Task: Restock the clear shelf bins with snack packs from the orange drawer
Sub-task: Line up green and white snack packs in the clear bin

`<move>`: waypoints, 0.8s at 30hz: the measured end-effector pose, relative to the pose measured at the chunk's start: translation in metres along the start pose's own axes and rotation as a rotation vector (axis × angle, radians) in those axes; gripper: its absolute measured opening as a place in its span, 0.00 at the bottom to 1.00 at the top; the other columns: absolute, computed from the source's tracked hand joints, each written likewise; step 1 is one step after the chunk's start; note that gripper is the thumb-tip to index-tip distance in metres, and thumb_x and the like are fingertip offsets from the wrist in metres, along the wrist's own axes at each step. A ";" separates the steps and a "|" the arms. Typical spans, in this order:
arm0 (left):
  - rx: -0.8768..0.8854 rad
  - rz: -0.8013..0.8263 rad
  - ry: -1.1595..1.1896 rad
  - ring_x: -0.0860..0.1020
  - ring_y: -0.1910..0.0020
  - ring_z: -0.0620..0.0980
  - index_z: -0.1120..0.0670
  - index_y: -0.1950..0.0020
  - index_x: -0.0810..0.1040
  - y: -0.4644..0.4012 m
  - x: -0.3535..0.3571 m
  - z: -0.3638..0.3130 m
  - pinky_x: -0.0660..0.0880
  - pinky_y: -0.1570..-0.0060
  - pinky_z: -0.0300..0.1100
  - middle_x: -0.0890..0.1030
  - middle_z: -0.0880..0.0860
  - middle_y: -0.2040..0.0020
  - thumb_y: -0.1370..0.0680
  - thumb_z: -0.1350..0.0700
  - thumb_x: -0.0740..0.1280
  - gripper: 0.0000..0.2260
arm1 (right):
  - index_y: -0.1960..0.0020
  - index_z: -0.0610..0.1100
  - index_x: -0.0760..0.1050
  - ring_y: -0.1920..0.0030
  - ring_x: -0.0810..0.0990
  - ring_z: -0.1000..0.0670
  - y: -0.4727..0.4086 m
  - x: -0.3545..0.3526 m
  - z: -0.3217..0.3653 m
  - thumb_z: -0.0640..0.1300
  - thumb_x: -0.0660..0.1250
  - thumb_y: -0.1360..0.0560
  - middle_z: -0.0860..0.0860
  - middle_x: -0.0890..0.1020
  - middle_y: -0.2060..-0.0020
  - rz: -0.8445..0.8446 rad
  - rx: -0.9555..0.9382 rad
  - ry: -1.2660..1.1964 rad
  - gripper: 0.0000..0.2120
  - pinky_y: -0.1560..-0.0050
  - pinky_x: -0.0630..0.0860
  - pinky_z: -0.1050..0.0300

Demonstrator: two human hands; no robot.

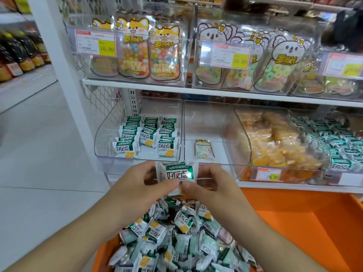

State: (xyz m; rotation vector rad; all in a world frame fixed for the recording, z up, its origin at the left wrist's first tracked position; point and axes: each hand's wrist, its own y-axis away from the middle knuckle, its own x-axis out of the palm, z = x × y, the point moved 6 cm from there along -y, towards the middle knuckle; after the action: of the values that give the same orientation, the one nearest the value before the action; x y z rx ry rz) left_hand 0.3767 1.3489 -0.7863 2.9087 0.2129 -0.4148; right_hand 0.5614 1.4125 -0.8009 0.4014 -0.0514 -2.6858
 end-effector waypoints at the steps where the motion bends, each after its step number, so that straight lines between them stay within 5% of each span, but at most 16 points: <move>1: 0.018 -0.011 -0.082 0.83 0.44 0.38 0.41 0.39 0.81 0.000 -0.003 -0.002 0.78 0.36 0.51 0.86 0.37 0.44 0.24 0.43 0.76 0.15 | 0.44 0.54 0.77 0.48 0.85 0.49 -0.001 -0.001 0.001 0.60 0.80 0.31 0.53 0.86 0.48 0.013 -0.009 0.014 0.21 0.43 0.83 0.41; 4: 0.063 0.026 -0.294 0.82 0.44 0.38 0.33 0.34 0.72 0.000 -0.012 -0.004 0.78 0.38 0.47 0.82 0.35 0.39 0.29 0.36 0.76 0.26 | 0.38 0.65 0.72 0.41 0.80 0.57 -0.005 -0.003 0.010 0.57 0.80 0.30 0.63 0.79 0.41 0.074 -0.099 0.230 0.25 0.40 0.80 0.51; 9: 0.069 0.085 -0.326 0.82 0.40 0.45 0.28 0.35 0.68 -0.012 -0.033 0.005 0.79 0.37 0.52 0.81 0.40 0.33 0.36 0.29 0.76 0.33 | 0.36 0.64 0.71 0.38 0.74 0.62 -0.015 0.017 0.031 0.55 0.79 0.27 0.67 0.77 0.39 0.173 -0.211 0.510 0.25 0.36 0.76 0.56; 15: 0.061 0.121 -0.163 0.85 0.45 0.47 0.41 0.34 0.76 -0.035 -0.065 0.014 0.81 0.39 0.53 0.86 0.45 0.42 0.28 0.54 0.82 0.26 | 0.44 0.59 0.72 0.51 0.78 0.58 -0.052 0.049 0.062 0.60 0.82 0.33 0.62 0.80 0.50 0.212 -0.251 0.572 0.25 0.49 0.79 0.55; 18: 0.065 0.052 -0.147 0.84 0.44 0.43 0.44 0.34 0.75 -0.049 -0.087 0.022 0.81 0.38 0.51 0.86 0.44 0.43 0.27 0.55 0.81 0.25 | 0.38 0.60 0.72 0.50 0.77 0.57 -0.082 0.067 0.074 0.59 0.82 0.32 0.62 0.77 0.46 0.233 -0.263 0.651 0.28 0.49 0.78 0.56; 24: 0.130 -0.030 -0.722 0.68 0.25 0.44 0.44 0.18 0.60 -0.059 -0.124 0.046 0.67 0.28 0.40 0.67 0.44 0.21 0.21 0.40 0.70 0.35 | 0.35 0.52 0.77 0.51 0.77 0.56 -0.158 0.093 0.083 0.58 0.80 0.29 0.56 0.80 0.42 0.146 -0.269 0.882 0.27 0.52 0.71 0.59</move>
State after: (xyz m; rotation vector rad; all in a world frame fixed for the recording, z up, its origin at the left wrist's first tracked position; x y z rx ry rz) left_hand 0.2369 1.3826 -0.8040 2.6551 0.1157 -1.4704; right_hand 0.3929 1.5162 -0.7618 1.3689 0.5037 -2.1125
